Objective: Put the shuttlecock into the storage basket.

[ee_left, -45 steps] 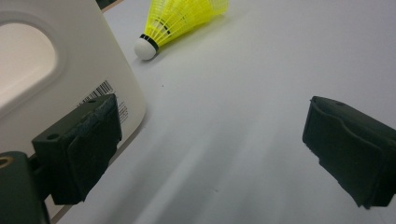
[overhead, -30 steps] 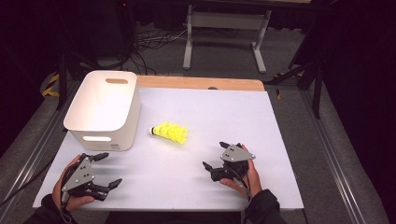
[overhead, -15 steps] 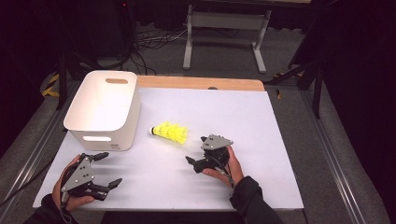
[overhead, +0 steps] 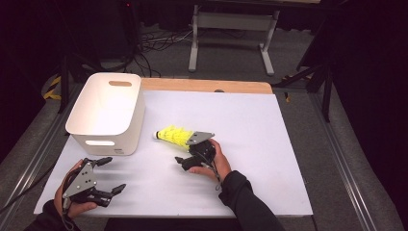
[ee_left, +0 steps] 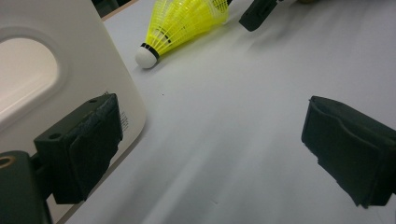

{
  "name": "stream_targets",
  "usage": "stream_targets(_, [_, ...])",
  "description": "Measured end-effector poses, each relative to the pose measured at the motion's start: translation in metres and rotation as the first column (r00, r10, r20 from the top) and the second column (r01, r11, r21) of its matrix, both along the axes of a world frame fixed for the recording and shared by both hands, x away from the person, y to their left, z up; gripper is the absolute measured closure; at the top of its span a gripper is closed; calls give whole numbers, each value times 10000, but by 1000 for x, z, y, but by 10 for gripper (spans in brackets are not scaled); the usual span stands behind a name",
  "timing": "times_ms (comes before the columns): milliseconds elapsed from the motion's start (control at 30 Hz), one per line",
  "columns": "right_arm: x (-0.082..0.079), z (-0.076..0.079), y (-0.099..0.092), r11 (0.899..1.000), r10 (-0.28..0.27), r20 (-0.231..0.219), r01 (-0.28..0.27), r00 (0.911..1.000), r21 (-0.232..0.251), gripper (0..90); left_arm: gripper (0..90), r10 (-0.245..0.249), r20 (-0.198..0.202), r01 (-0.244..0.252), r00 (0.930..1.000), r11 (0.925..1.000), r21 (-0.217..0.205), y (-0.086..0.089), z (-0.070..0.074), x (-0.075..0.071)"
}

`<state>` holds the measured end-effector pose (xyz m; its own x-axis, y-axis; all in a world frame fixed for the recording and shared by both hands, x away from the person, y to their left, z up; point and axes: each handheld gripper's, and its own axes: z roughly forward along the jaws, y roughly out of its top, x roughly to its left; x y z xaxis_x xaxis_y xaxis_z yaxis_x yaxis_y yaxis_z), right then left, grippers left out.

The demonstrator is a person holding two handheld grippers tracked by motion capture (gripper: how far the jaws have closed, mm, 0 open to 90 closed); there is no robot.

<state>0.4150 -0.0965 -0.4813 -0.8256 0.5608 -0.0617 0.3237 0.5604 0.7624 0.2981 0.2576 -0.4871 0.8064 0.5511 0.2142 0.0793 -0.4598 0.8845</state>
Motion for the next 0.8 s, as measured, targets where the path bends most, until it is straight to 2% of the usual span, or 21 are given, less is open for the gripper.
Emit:
stream_targets(67, [5,2,9,10000,3,-54,-3,10000,-71,232,60,8,4,-8,10000,10000,8,0,0,0])
stream_targets(200, [12,5,17,9998,4,-185,0,9998,218,257,60,-31,13,31,10000,10000,-18,0,0,-1])
stream_targets(367, [17,7,25,9999,43,-246,-40,9997,149,279,59,-93,-11,92,10000,10000,-24,0,0,-1])
stream_targets(467, [23,6,32,9995,-146,-352,156,9993,280,310,59,-141,-2,141,9999,9999,2,-1,0,-1])
stream_targets(600, [26,3,37,9994,-294,-255,299,9992,168,340,59,-165,-18,165,9999,9999,7,-1,0,-1])
stream_targets(633, [28,2,39,9988,-421,-249,426,9988,236,402,59,-180,-46,180,9998,9998,13,-1,-1,-1])
stream_targets(733, [30,2,42,9976,-671,-157,673,9976,159,482,59,-196,-44,196,9998,9998,26,-1,-1,-1])
stream_targets(767, [30,2,42,9976,-671,-157,673,9976,159,482,59,-196,-51,196,9998,9998,24,-1,-1,-1])
stream_targets(800, [33,3,43,9959,-888,-100,889,9960,137,551,59,-197,-50,197,9998,9998,34,-1,-1,-1])
